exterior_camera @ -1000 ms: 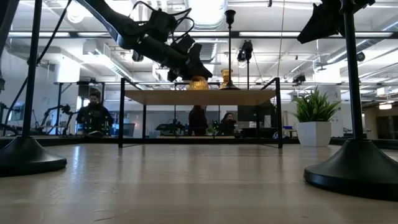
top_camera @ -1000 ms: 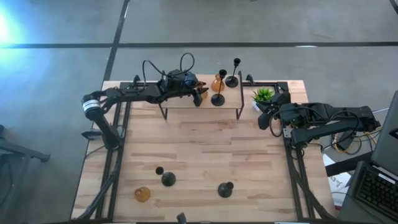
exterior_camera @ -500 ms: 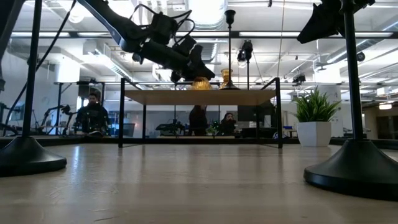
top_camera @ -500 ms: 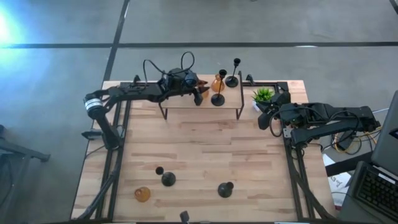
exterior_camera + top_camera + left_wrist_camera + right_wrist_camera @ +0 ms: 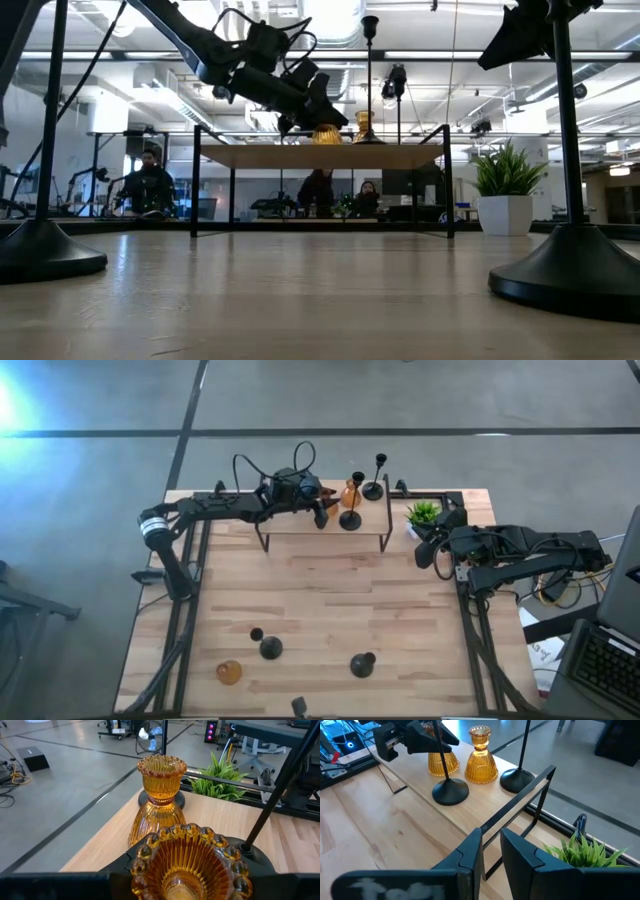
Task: Pick & Place candle stick holders
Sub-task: Put the top yellow glass candle holder on the shelf, then put the black candle holder on the shelf
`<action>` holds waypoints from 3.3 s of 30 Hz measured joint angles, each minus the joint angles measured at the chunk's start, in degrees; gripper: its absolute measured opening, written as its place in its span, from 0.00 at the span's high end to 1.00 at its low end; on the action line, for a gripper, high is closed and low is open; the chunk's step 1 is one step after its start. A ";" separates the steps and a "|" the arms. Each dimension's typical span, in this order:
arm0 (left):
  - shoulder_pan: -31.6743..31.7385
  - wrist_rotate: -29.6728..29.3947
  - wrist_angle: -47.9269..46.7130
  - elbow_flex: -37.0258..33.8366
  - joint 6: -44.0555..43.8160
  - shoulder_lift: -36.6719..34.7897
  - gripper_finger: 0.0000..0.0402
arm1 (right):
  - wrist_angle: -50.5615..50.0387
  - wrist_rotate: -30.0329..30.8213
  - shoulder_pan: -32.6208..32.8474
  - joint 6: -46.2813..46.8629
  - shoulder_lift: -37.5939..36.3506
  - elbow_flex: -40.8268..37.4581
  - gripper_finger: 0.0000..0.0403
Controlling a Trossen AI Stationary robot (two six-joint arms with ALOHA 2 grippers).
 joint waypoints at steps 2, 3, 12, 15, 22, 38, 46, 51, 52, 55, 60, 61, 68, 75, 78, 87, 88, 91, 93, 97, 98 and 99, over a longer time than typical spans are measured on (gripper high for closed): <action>0.00 0.00 -0.05 0.00 -0.02 0.00 0.66 | -0.02 0.00 0.02 -0.02 0.00 0.00 0.84; 0.00 -0.03 -0.07 0.00 0.01 0.00 0.66 | 0.00 0.00 0.01 -0.02 0.00 0.00 0.84; 0.07 -0.15 -0.27 0.00 1.09 0.00 0.66 | 0.01 0.00 0.02 -0.02 0.00 0.00 0.81; 0.07 -0.17 -0.09 -0.02 1.52 0.00 0.66 | 0.01 0.00 0.02 -0.02 0.00 0.00 0.80; 0.18 -2.60 0.15 -0.20 1.77 0.07 0.54 | 0.01 0.00 0.00 -0.02 0.00 0.00 0.81; 0.26 -1.68 0.83 -0.20 1.64 0.07 0.50 | -0.01 0.00 0.02 0.02 0.00 0.00 0.79; 0.26 -1.04 2.56 -0.20 0.44 0.07 0.50 | 0.00 0.00 0.01 0.00 -0.01 0.00 0.81; 0.26 -0.18 3.08 -0.20 0.15 0.04 0.50 | 0.00 0.00 0.00 0.00 0.00 0.00 0.83; 0.26 -0.17 3.08 -0.20 0.17 0.04 0.50 | -0.02 0.00 0.02 -0.02 0.00 0.00 0.83; 0.26 -0.17 3.06 -0.20 0.17 0.04 0.50 | -0.01 0.00 0.02 0.00 0.00 0.00 0.82; 0.28 -0.17 3.06 -0.20 0.13 0.04 0.50 | -0.02 0.00 0.02 0.00 0.00 0.00 0.80; 0.28 -0.17 3.06 -0.19 0.13 0.04 0.50 | 0.00 0.00 0.02 0.00 0.00 0.00 0.79; 0.28 0.19 2.99 0.56 0.00 0.04 0.50 | 0.01 -0.02 0.02 0.17 0.00 0.00 0.79; 0.28 0.37 2.45 0.94 -0.09 -0.02 0.50 | 0.01 -0.03 0.02 0.17 -0.02 0.00 0.81; 0.28 0.37 2.40 0.94 -0.09 -0.02 0.50 | 0.01 -0.04 0.02 0.17 -0.01 0.00 0.82; 0.31 0.61 2.34 0.94 -0.24 -0.75 0.50 | 0.02 -0.07 0.02 0.20 -0.02 0.00 0.79; 0.31 0.61 2.38 0.94 -0.22 -0.98 0.50 | 0.01 -0.07 0.01 0.20 -0.02 0.00 0.79; 0.35 0.65 2.08 0.94 -0.22 -1.87 0.50 | 0.01 -0.09 0.02 0.20 0.00 0.00 0.78; 0.37 0.68 2.14 0.96 -0.31 -2.34 0.50 | 0.03 -0.09 0.01 0.20 -0.01 0.00 0.78; 0.37 0.83 1.94 1.34 -0.28 -2.97 0.50 | 0.03 -0.14 0.00 0.21 -0.02 0.00 0.79; 0.44 0.81 1.92 1.74 -0.24 -3.18 0.50 | 0.05 -0.18 0.02 0.41 -0.02 0.00 0.80; 0.56 0.81 1.86 2.25 -0.01 -3.48 0.50 | 0.03 -0.22 0.02 0.75 -0.02 0.00 0.80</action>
